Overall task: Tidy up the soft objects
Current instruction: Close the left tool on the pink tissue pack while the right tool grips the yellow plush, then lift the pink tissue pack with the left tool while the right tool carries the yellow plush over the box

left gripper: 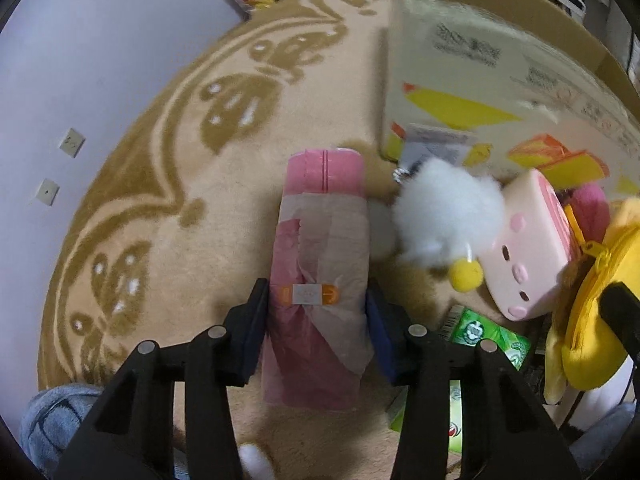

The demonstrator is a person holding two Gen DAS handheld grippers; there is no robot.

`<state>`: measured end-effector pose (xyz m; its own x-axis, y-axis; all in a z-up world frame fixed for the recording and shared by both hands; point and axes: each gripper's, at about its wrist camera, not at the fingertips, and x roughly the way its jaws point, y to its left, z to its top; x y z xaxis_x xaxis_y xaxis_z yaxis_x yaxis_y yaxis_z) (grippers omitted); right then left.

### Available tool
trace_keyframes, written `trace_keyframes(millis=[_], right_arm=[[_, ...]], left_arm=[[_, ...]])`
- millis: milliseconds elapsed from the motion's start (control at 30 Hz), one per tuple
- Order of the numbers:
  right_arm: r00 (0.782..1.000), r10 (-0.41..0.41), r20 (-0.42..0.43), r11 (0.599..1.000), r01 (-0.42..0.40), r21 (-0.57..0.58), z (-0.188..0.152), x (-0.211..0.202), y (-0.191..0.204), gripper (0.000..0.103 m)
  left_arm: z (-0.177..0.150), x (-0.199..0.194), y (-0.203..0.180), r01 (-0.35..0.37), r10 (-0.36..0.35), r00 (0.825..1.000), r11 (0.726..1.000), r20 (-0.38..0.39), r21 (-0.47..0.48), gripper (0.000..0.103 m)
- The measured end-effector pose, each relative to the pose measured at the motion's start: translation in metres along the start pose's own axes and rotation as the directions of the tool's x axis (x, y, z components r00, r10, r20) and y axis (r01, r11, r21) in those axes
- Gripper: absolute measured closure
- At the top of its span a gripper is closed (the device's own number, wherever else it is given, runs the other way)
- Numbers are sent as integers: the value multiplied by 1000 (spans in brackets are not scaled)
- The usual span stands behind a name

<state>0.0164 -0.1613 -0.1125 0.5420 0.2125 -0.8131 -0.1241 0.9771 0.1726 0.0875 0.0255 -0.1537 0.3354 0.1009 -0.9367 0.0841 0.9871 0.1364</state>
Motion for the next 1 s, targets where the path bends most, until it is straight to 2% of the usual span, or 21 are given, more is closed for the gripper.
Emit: trace_keyframes(millis=[200, 400, 533, 667, 833, 933, 1000], right_arm=[[1000, -4, 16, 1000, 4, -11, 0, -5, 0, 51], [995, -27, 93, 999, 29, -20, 2, -23, -1, 53], [988, -33, 149, 999, 32, 10, 3, -35, -7, 53], [978, -47, 203, 999, 44, 18, 6, -48, -7, 53], [971, -72, 226, 997, 68, 25, 11, -60, -7, 53], [960, -66, 273, 998, 67, 7, 10, -74, -1, 53], [952, -67, 298, 998, 70, -2, 12, -81, 2, 53]], left_arm=[[0, -21, 16, 5, 1, 997, 997, 78, -76, 59], [-5, -62, 16, 6, 18, 979, 993, 201, -115, 59], [-5, -95, 23, -17, 67, 946, 987, 318, -157, 60], [-4, -118, 25, 38, 29, 922, 986, 386, -164, 59], [-2, -146, 17, 65, 4, 885, 989, 466, -132, 59], [-3, -163, 15, 88, -13, 863, 988, 505, -125, 59], [-4, -173, 10, 79, -7, 850, 990, 527, -115, 59]])
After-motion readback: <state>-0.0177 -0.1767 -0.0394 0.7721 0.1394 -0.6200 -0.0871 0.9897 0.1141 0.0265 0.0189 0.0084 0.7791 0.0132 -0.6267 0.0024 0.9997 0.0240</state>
